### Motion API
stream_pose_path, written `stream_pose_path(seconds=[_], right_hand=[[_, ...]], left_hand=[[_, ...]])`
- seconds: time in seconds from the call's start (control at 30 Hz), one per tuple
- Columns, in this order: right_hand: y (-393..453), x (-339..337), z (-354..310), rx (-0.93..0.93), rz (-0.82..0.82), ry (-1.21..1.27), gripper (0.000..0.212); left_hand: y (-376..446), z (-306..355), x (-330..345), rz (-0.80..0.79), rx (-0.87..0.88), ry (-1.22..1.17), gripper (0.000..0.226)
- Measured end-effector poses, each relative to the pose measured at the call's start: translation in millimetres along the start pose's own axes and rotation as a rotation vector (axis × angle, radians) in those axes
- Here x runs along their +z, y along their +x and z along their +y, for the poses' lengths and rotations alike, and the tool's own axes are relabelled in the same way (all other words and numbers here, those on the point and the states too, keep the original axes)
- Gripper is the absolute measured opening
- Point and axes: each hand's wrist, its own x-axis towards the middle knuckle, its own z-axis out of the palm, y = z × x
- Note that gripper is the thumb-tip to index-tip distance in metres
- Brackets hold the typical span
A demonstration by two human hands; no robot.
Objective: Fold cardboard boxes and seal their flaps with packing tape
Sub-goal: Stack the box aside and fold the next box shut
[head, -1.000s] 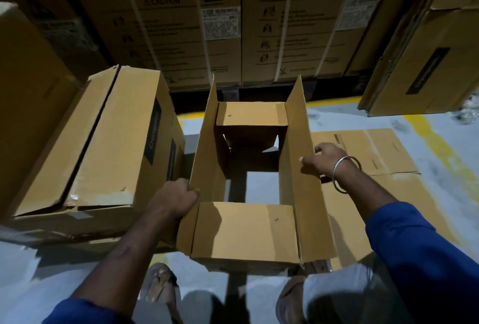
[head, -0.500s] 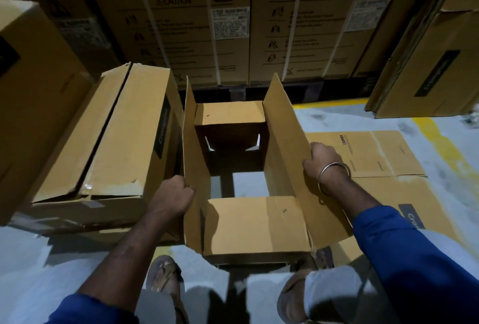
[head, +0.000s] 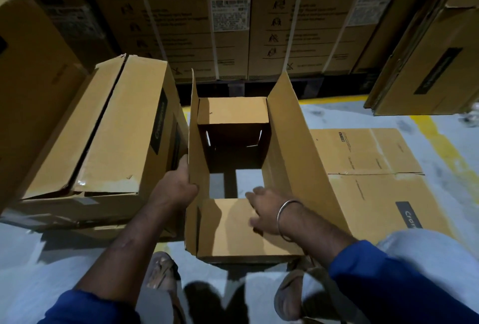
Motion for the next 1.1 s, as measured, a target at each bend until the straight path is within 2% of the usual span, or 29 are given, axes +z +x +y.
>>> stream_pose_path(seconds=[0.1,0.2,0.3,0.4,0.47,0.57,0.77,0.9,1.0,1.1], right_hand=[[12,24,4,-0.023,-0.149,-0.076,0.079],[25,31,10,-0.023,-0.177,-0.059,0.072],[45,31,14,-0.021,-0.041,0.056,0.075],[70,17,17,0.030,0.192,0.196,0.083],[89,-3,24,0.066,0.313,0.207,0.085],[123,-35,36,0.115,0.408,0.184,0.089],[195,-56,67,0.219,0.261,0.137,0.091],[216,-52,80,0.257,0.164,0.136,0.084],[212,-58,79,0.239,0.170,0.189,0.076],[179,-79,79,0.179,0.221,0.229,0.079]], left_hand=[[1,1,1,-0.022,0.006,-0.013,0.090],[1,4,3,-0.050,0.018,0.010,0.091],[2,7,4,-0.089,0.029,0.035,0.092],[5,5,7,-0.084,0.047,0.086,0.095],[7,4,8,-0.067,0.057,0.129,0.096],[9,2,7,-0.056,0.080,0.170,0.096],[15,-10,1,-0.042,0.124,0.193,0.093],[16,-21,-2,-0.038,0.116,0.195,0.091],[19,-23,-5,-0.071,0.147,0.142,0.090],[20,-16,-4,-0.121,0.177,0.158,0.090]])
